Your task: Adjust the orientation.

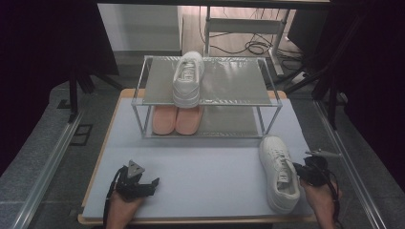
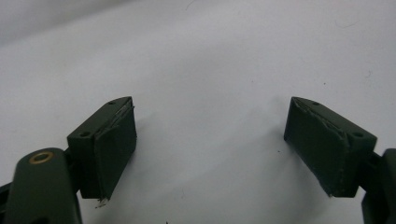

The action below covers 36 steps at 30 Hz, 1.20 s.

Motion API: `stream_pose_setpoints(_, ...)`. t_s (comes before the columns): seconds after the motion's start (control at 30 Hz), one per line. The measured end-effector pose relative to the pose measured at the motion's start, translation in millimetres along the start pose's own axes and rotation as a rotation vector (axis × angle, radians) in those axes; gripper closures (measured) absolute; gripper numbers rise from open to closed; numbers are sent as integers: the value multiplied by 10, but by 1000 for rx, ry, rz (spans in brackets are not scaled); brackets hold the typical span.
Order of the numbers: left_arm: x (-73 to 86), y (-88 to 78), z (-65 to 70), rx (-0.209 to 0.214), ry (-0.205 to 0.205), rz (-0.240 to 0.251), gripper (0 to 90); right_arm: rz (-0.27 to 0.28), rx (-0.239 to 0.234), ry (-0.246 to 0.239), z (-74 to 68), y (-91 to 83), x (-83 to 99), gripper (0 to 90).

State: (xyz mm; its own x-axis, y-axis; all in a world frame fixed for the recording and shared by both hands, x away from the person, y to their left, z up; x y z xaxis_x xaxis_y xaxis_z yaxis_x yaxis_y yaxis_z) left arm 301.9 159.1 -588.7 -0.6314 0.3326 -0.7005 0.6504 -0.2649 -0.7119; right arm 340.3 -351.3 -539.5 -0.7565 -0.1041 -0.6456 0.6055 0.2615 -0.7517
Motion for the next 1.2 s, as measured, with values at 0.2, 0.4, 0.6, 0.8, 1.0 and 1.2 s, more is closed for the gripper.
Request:
stream_pose_setpoints(0.2, 0, 0, 0, 0, 0, 0, 170, -1, 5, -16, -52, 4, 8, 900)
stream_pose_setpoints(0.4, 0, 0, 0, 0, 0, 0, 170, 5, -32, -24, -123, 11, 22, 900)
stream_pose_setpoints(0.6, 0, 0, 0, 0, 0, 0, 170, 3, -58, -18, -140, 50, -25, 900)
stream_pose_setpoints(0.8, 0, 0, 0, 0, 0, 0, 170, 6, -63, -39, -232, 83, -45, 900)
stream_pose_setpoints(1.0, 0, 0, 0, 0, 0, 0, 170, 3, -93, -57, -384, 140, -71, 900)
stream_pose_setpoints(1.2, 0, 0, 1, 0, 0, 0, 170, -2, -112, -70, -422, 155, -56, 900)
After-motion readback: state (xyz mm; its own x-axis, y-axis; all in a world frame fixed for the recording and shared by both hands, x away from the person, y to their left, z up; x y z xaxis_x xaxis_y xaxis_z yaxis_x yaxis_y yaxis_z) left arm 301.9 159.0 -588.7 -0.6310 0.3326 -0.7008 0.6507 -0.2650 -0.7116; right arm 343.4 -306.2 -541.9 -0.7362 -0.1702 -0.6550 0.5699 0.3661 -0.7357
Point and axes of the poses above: each handheld gripper's, and its own axes: y roughly forward along the jaws, x roughly out of its underside, z roughly to its right, the point moved 9 cm from there along y, roughly forward along the jaws, and after that the axes turned 5 degrees about -x, right-handed, at the moved point
